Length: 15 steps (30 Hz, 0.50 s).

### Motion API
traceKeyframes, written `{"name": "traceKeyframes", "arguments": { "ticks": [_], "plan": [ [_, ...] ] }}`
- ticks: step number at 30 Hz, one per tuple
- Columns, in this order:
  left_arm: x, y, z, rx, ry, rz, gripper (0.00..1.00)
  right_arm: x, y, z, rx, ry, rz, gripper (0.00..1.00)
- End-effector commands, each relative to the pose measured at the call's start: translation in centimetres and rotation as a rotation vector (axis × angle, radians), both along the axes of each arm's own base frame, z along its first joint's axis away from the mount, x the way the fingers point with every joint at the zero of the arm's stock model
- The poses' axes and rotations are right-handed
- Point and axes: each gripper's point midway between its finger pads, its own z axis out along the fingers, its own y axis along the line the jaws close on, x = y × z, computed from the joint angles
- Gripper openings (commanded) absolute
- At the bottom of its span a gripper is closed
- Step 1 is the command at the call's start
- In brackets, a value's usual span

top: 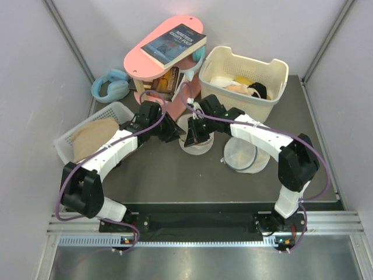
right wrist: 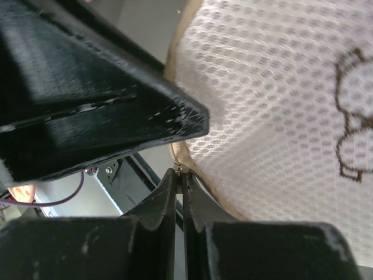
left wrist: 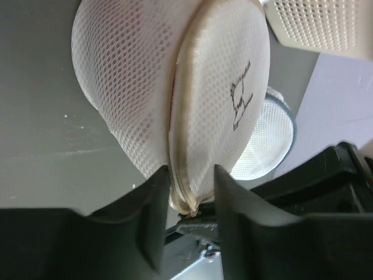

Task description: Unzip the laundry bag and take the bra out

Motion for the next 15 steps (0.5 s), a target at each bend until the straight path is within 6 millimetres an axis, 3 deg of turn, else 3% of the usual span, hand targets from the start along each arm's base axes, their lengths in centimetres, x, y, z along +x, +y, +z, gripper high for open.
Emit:
{"name": "traceKeyframes", "arguments": {
  "ticks": [1, 4, 5, 9, 11, 15],
  "plan": [
    [1.0, -0.7, 0.0, -0.03, -0.012, 0.021, 0.33, 0.1, 1.4, 2.8, 0.06, -0.069, 0.031, 0.0],
    [1.2, -1.2, -0.2, -0.049, -0.006, 0.006, 0.13, 0.1, 1.1, 2.8, 0.048, -0.081, 0.028, 0.0],
    [1.3, -1.2, -0.2, -0.048, -0.009, 0.006, 0.0, 0.0, 0.9, 2.7, 0.04, -0.081, 0.024, 0.0],
    [1.9, -0.9, -0.2, -0.027, -0.023, 0.011, 0.0, 0.0, -1.0, 1.1, -0.002, -0.049, -0.011, 0.0],
    [2.1, -0.7, -0.1, -0.024, -0.027, 0.008, 0.0, 0.3, -2.1, 1.3, 0.0, -0.052, -0.038, 0.0],
    [2.4, 0.1, 0.1, -0.027, -0.026, 0.013, 0.0, 1.3, -6.0, 0.2, -0.025, -0.032, -0.117, 0.0]
  ]
}}
